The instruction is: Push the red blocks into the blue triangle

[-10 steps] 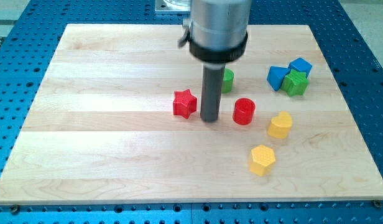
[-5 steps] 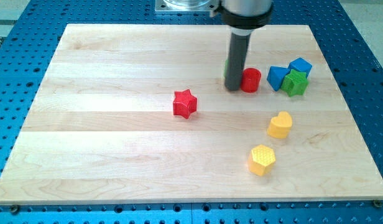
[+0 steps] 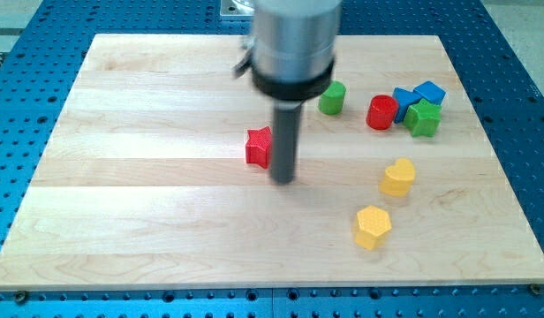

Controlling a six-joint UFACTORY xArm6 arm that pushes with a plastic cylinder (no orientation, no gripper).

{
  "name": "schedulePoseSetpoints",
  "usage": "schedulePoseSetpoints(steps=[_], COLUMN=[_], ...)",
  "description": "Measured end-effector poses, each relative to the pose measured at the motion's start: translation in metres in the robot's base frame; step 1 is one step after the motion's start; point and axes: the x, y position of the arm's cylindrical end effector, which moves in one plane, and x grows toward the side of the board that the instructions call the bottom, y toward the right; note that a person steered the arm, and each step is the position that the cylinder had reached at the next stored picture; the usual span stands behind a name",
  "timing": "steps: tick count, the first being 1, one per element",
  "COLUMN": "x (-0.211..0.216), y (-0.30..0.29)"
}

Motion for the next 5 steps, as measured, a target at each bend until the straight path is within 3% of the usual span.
schedulePoseSetpoints(steps=[1, 2, 3, 4, 5], x=[-0.013, -0.062, -0.043, -0.07, -0.042], y=[-0.094, 0.043, 0.037, 0.023, -0.035])
